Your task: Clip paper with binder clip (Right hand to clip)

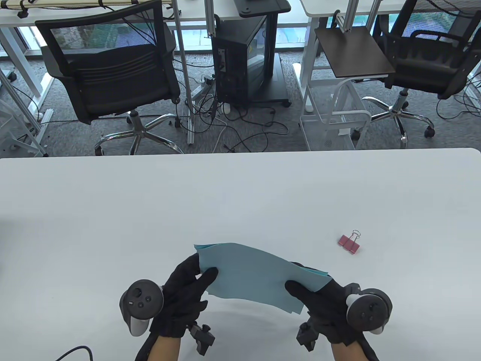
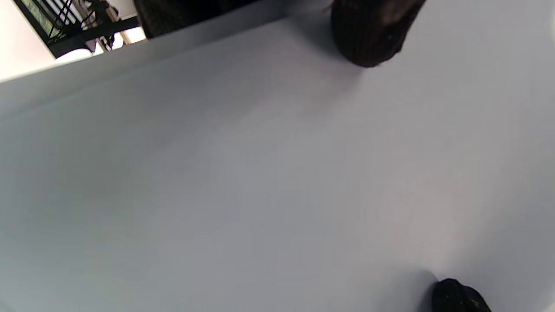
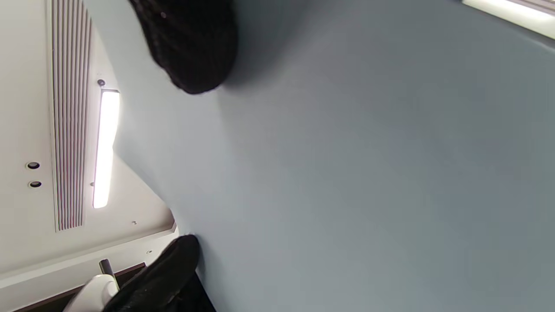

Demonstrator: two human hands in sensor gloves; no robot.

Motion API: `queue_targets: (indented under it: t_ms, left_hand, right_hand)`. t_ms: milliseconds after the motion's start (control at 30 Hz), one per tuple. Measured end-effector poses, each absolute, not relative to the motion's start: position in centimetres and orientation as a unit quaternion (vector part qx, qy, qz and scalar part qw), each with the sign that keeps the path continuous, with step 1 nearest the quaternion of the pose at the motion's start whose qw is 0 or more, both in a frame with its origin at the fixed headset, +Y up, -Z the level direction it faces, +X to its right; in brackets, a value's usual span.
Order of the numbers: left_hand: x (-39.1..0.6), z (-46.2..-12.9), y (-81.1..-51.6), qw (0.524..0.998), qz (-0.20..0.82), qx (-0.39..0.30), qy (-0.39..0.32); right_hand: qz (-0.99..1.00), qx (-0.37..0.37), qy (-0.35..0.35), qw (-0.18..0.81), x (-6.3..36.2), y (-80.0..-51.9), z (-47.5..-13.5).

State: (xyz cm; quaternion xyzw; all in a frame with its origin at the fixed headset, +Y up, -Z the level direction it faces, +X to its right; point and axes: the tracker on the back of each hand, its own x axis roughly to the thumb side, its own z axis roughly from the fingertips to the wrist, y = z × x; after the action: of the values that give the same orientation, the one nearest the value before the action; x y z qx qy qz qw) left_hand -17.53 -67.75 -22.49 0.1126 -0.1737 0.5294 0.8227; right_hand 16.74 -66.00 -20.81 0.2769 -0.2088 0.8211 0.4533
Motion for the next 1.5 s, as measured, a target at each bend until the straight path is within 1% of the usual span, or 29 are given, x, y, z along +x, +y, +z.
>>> queue_targets:
  t_ms: [33,67,100,133,167,200,233,300,333,367,400,467,500,533,567,633,700,800,900,967,1067,1200,1233,1300,1333,1400,1500]
  left_hand:
    - [-17.3,-22.5,-68.0,0.831,0.519,0.114,-0.166]
    - [-17.1,-22.7,-68.7,0.843,0.506,0.103,-0.153]
    - [-16.8,-23.2,-70.4,0.865,0.482,0.065,-0.123]
    - [-16.5,-23.7,-72.8,0.889,0.449,0.006,-0.094]
    - [-16.3,-23.7,-74.0,0.894,0.436,-0.019,-0.098]
    - [-16.1,-23.8,-74.3,0.891,0.439,-0.026,-0.108]
    - [-15.9,-23.8,-73.5,0.889,0.445,-0.018,-0.108]
    - [-15.9,-23.5,-71.4,0.887,0.443,0.041,-0.123]
    - [-15.9,-23.4,-71.0,0.885,0.447,0.053,-0.121]
    - [-15.9,-23.4,-71.2,0.883,0.451,0.048,-0.121]
    - [-15.8,-23.6,-71.8,0.884,0.452,0.033,-0.117]
    - [-15.7,-24.1,-74.6,0.884,0.454,-0.058,-0.093]
    - [-15.7,-24.2,-75.2,0.878,0.462,-0.081,-0.094]
    - [-15.7,-24.3,-75.4,0.872,0.473,-0.085,-0.094]
    - [-15.7,-24.4,-74.8,0.869,0.482,-0.074,-0.086]
    - [-16.0,-24.5,-73.5,0.874,0.476,-0.034,-0.093]
    - [-16.4,-24.3,-72.0,0.882,0.46,-0.007,-0.099]
    - [-17.3,-23.8,-69.8,0.905,0.41,0.038,-0.105]
    - [-18.0,-23.1,-67.4,0.935,0.327,0.07,-0.115]
    - [-18.2,-22.6,-66.1,0.956,0.252,0.093,-0.119]
    - [-18.2,-22.2,-64.9,0.974,0.167,0.082,-0.127]
    - [-17.7,-21.5,-63.8,0.983,0.094,0.075,-0.136]
    - [-17.5,-21.4,-63.6,0.984,0.079,0.073,-0.144]
    - [-16.9,-21.1,-63.3,0.983,0.064,0.062,-0.159]
    - [-16.5,-20.9,-63.2,0.982,0.059,0.056,-0.172]
    - [-15.8,-20.7,-63.3,0.977,0.056,0.054,-0.197]
    - [-15.6,-20.7,-63.7,0.979,0.05,0.083,-0.178]
  right_hand:
    - [0.834,0.268,-0.204,0.437,16.7,-66.3,-21.0]
    - [0.852,0.25,-0.182,0.422,16.7,-67.3,-21.5]
    - [0.874,0.225,-0.137,0.409,16.5,-69.0,-22.3]
    - [0.894,0.196,-0.081,0.395,16.4,-71.3,-23.1]
    - [0.894,0.193,-0.072,0.399,16.5,-72.1,-23.2]
    - [0.879,0.19,-0.084,0.429,16.5,-72.2,-23.4]
    - [0.872,0.19,-0.093,0.442,16.4,-71.5,-23.3]
    - [0.872,0.219,-0.136,0.416,16.5,-69.4,-22.7]
    - [0.872,0.221,-0.143,0.413,16.6,-69.1,-22.6]
    - [0.876,0.22,-0.143,0.404,16.5,-69.0,-22.5]
    - [0.88,0.215,-0.128,0.404,16.5,-69.4,-22.7]
    - [0.895,0.197,-0.027,0.399,16.2,-72.0,-23.6]
    - [0.889,0.201,-0.007,0.41,16.3,-72.7,-23.7]
    - [0.878,0.199,-0.005,0.435,16.2,-72.9,-23.9]
    - [0.863,0.194,-0.005,0.467,16.3,-72.8,-24.0]
    - [0.868,0.2,-0.013,0.454,16.6,-72.2,-24.0]
    - [0.877,0.183,-0.039,0.443,17.2,-71.7,-23.9]
    - [0.879,0.138,-0.085,0.449,18.3,-71.4,-23.7]
    - [0.886,0.12,-0.125,0.431,19.1,-70.7,-23.3]
    - [0.892,0.123,-0.151,0.407,19.3,-69.9,-23.0]
    - [0.894,0.142,-0.172,0.39,19.3,-68.8,-22.5]
    - [0.903,0.18,-0.161,0.354,18.9,-67.9,-22.1]
    - [0.907,0.193,-0.148,0.343,18.8,-67.9,-22.1]
    - [0.91,0.228,-0.1,0.331,18.5,-68.3,-22.3]
    - [0.902,0.248,-0.076,0.346,18.3,-68.6,-22.5]
    - [0.878,0.268,-0.053,0.392,17.9,-69.2,-22.8]
    - [0.859,0.266,-0.034,0.435,17.9,-70.0,-23.2]
